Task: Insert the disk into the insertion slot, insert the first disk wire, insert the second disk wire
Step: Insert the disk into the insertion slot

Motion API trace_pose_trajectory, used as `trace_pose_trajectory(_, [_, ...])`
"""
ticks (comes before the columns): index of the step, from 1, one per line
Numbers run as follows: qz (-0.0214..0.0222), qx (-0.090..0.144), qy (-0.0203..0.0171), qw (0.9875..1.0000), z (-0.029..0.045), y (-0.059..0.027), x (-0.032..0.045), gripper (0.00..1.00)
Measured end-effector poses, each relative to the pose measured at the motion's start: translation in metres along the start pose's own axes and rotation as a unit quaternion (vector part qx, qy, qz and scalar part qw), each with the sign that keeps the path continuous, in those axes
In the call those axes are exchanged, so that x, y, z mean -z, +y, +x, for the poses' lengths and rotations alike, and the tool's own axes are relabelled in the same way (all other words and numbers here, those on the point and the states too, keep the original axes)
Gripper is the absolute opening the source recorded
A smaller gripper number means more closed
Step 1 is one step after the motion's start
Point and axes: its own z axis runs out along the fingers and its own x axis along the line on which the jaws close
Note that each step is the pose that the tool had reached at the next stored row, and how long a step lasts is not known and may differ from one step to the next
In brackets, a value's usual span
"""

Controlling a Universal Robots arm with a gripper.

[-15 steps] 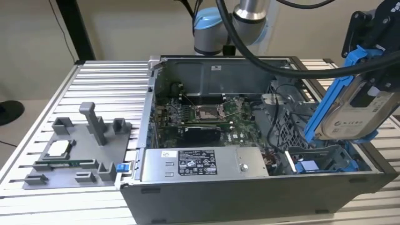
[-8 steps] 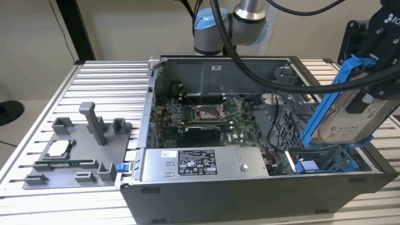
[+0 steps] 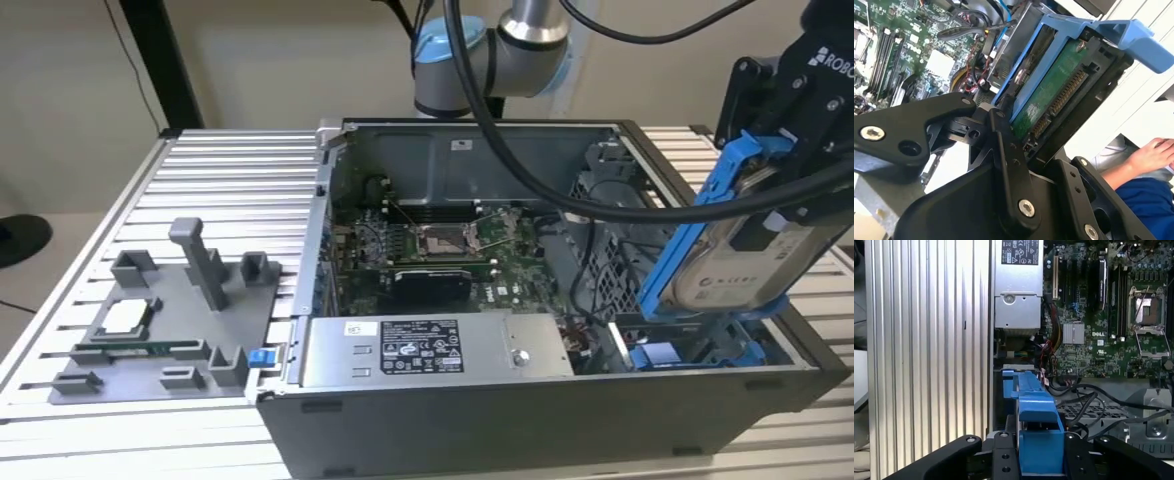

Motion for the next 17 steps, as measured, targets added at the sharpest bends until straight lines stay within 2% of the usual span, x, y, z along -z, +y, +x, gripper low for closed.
trace_pose_trajectory(3, [-0.0001, 0.0, -0.0094, 1.0, 0.0001, 0.0, -0.0004, 0.0])
trace_pose_trajectory(4, [-0.0002, 0.0, -0.0108, 0.9999, 0.0002, 0.0, -0.0005, 0.0])
trace_pose_trajectory(10, [-0.0002, 0.0, -0.0112, 0.9999, 0.0006, -0.0001, -0.0019, 0.0])
trace_pose_trajectory(17, [-0.0005, -0.001, -0.0118, 0.9999, 0.0007, -0.0005, -0.0111, 0.0])
